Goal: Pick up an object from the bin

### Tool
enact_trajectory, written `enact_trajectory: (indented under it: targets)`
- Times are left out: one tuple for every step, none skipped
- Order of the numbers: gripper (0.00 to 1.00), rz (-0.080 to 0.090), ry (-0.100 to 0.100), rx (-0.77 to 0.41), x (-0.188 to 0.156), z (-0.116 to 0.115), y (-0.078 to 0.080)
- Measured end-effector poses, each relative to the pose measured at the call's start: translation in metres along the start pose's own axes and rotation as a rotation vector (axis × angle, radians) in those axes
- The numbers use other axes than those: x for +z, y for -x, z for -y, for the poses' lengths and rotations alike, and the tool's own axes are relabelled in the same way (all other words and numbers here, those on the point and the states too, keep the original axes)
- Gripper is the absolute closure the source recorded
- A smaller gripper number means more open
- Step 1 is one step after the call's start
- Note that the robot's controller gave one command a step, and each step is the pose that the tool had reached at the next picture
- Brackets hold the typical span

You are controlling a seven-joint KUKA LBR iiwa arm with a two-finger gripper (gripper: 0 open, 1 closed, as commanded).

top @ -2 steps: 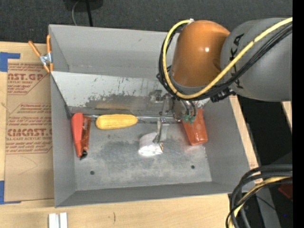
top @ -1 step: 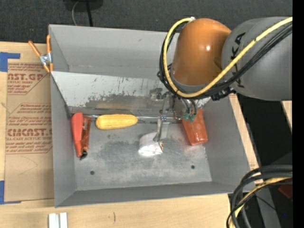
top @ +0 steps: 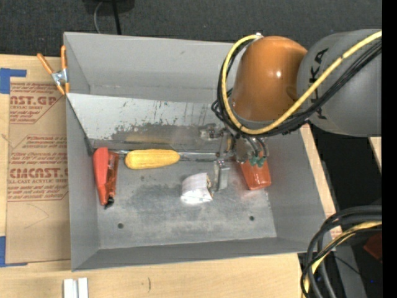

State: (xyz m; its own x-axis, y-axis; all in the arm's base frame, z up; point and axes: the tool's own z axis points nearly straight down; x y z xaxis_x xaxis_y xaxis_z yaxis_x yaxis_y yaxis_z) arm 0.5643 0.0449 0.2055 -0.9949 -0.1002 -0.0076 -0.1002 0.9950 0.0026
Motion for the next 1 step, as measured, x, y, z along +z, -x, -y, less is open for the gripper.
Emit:
enact_trajectory:
  targets:
    - [0.00,-0.004,0.000,-0.052,0.0101,0.0124,-0.0067]
